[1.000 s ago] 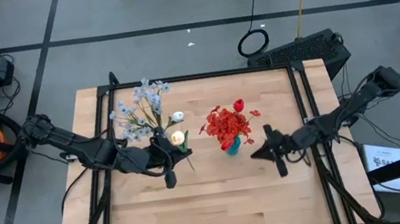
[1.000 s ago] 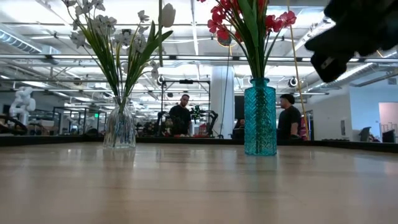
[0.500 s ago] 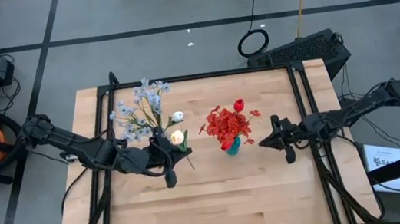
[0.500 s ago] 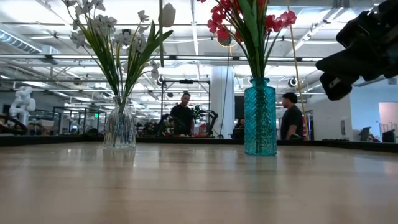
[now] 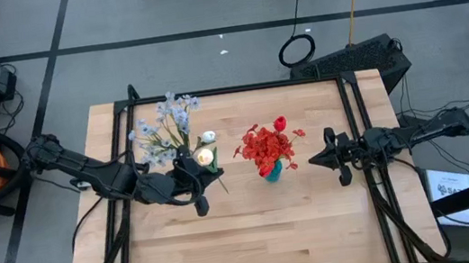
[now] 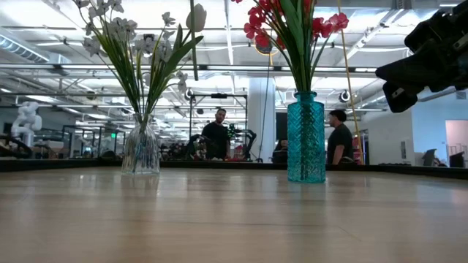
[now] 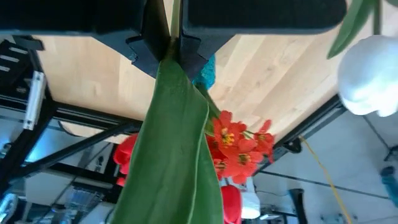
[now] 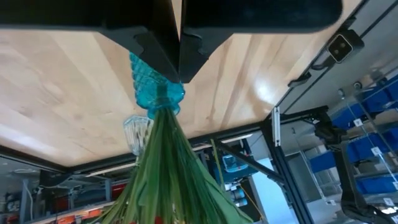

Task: Sort flowers into vase by color
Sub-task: Put the yellow tulip into the transparent vase

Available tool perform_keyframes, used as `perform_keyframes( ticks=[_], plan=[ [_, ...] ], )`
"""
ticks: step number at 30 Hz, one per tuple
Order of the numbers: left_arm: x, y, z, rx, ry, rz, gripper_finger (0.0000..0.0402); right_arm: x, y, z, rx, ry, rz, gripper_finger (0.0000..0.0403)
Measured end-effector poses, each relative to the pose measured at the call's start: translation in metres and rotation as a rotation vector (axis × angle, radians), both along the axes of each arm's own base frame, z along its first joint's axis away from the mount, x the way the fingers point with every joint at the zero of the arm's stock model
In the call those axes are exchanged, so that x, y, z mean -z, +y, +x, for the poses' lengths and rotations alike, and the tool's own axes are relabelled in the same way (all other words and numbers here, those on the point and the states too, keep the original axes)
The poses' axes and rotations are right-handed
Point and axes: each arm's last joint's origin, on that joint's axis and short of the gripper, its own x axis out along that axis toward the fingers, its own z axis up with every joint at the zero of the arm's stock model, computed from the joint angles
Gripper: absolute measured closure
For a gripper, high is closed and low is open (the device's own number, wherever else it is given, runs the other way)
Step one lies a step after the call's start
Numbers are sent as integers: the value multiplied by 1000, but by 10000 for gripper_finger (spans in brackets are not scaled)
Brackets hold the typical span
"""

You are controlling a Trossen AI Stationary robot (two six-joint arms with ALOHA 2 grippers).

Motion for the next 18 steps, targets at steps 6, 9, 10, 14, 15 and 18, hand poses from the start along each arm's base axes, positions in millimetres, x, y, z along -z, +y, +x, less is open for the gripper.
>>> perform_keyframes(
  ticks=[6, 9, 10, 14, 15, 18],
  plan=[
    [3, 3, -2, -69, 26, 45, 385, -2, -2, -5, 10, -33, -1, 403],
    [5, 5, -6, -116, 64, 89, 385, -3, -2, -6, 12, -42, 0, 403],
    [5, 6, -8, -130, 70, 99, 385, -3, -2, -6, 11, -41, 0, 403],
    [4, 11, -16, -158, 102, 132, 385, -3, -2, -6, 12, -40, 9, 403],
    [4, 12, -18, -164, 111, 139, 385, -3, -2, -6, 12, -40, 10, 403],
    [3, 18, -25, -195, 135, 139, 385, -3, -2, -6, 12, -40, 10, 403]
  ],
)
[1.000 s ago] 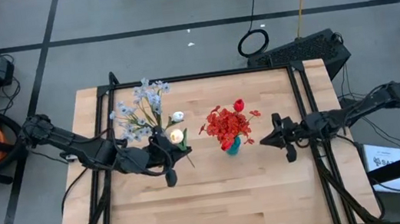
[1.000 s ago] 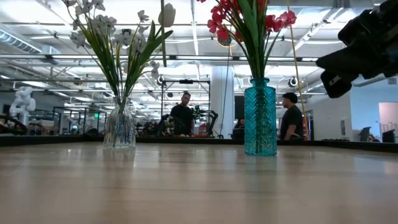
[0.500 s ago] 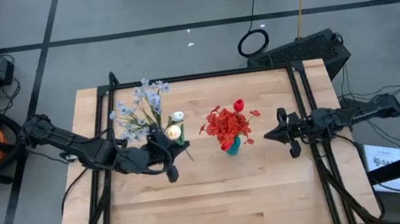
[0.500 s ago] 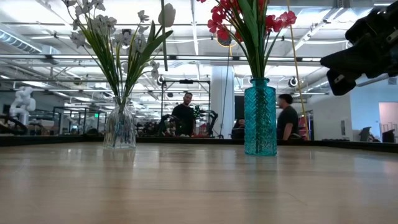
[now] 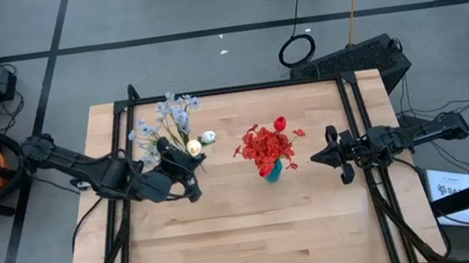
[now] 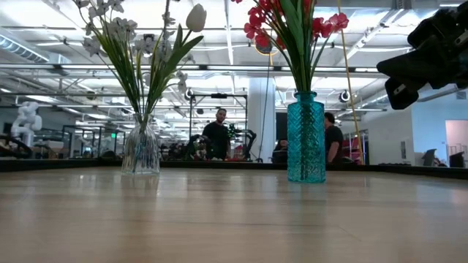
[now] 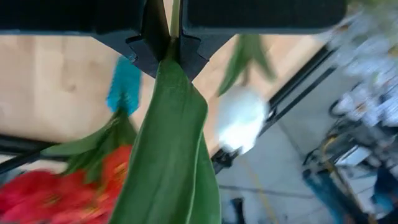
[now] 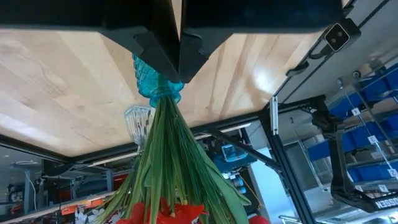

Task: Sort flowers into vase by color
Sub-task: Put the yellow tulip into the transparent vase

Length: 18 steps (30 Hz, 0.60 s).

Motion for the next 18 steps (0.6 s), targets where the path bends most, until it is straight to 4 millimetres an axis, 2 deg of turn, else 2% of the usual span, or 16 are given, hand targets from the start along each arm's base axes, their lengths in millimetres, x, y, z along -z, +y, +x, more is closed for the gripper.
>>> perform_keyframes(
  ticks=[5, 12, 18],
  plan=[
    [4, 8, -11, -79, 49, 5, 385, 0, 0, 0, -1, 0, 1, 403],
    [4, 8, -16, -179, 22, 84, 385, 0, 0, 0, -1, 1, 1, 403],
    [26, 6, -20, -249, 12, 113, 385, 0, 0, 0, -2, 1, 1, 403]
  ],
)
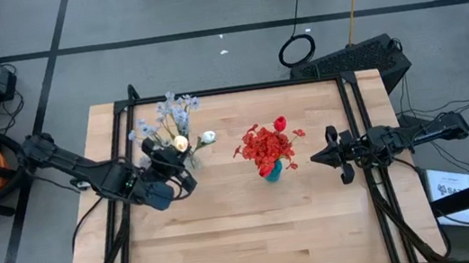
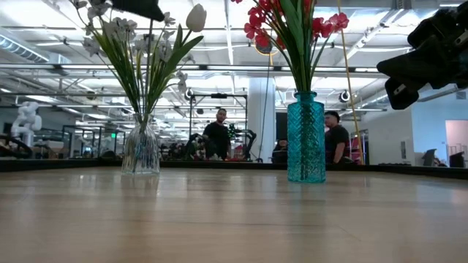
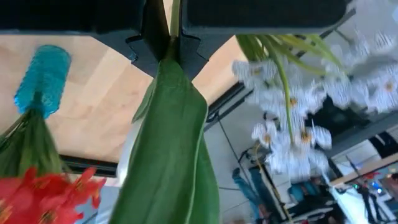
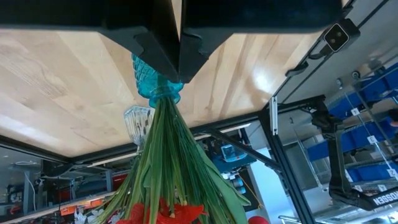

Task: Sort flowers into vase by color
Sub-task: Put the yellow tulip into the transparent vase

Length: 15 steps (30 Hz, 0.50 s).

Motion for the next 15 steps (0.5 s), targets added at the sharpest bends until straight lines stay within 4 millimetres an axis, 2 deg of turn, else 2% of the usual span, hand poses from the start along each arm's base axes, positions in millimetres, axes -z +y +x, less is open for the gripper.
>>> perform_keyframes(
  ticks=[3, 15],
  plan=[
    [9, 0, -1, -9, 14, 4, 385, 0, 0, 0, 0, 0, 0, 403],
    [6, 2, -1, -39, 7, 54, 385, 0, 0, 0, 0, 0, 0, 403]
  ],
)
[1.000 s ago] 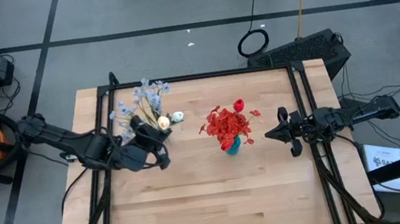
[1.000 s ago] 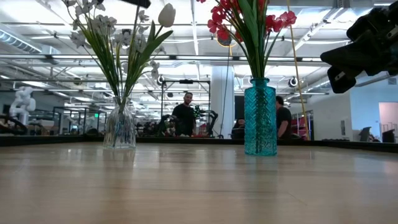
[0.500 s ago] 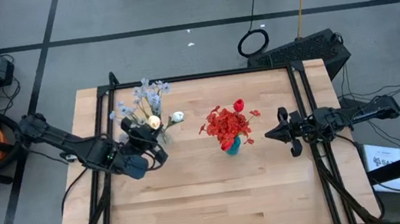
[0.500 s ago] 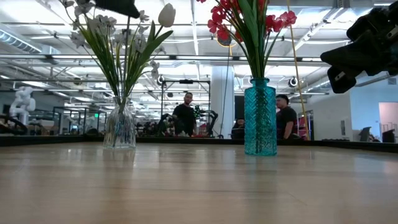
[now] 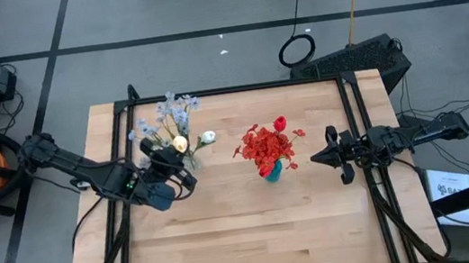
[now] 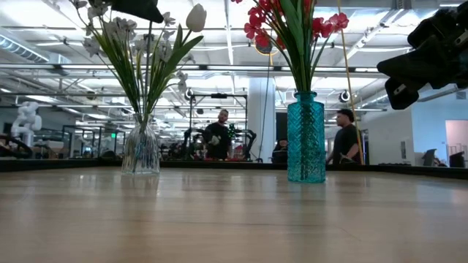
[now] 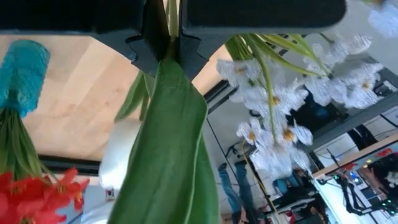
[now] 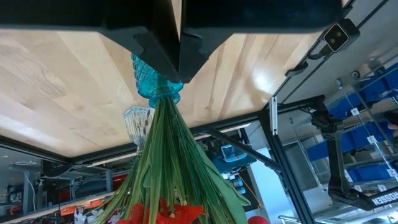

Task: Sort flowers into vase by color
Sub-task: Put the yellow tulip into the transparent vase

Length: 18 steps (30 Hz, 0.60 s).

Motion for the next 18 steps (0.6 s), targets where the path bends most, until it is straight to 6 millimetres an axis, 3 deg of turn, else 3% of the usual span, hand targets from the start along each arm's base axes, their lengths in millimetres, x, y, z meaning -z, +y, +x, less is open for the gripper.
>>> perform_keyframes(
  ticks=[5, 9, 18],
  plan=[
    [-17, 2, -2, 14, -8, 24, 385, 0, 0, 0, 0, 0, 0, 403],
    [-17, 4, -3, -5, -16, 14, 385, 0, 0, 0, 0, 0, 0, 403],
    [21, 5, -5, -60, -56, -55, 385, 0, 0, 0, -1, 0, 0, 403]
  ],
)
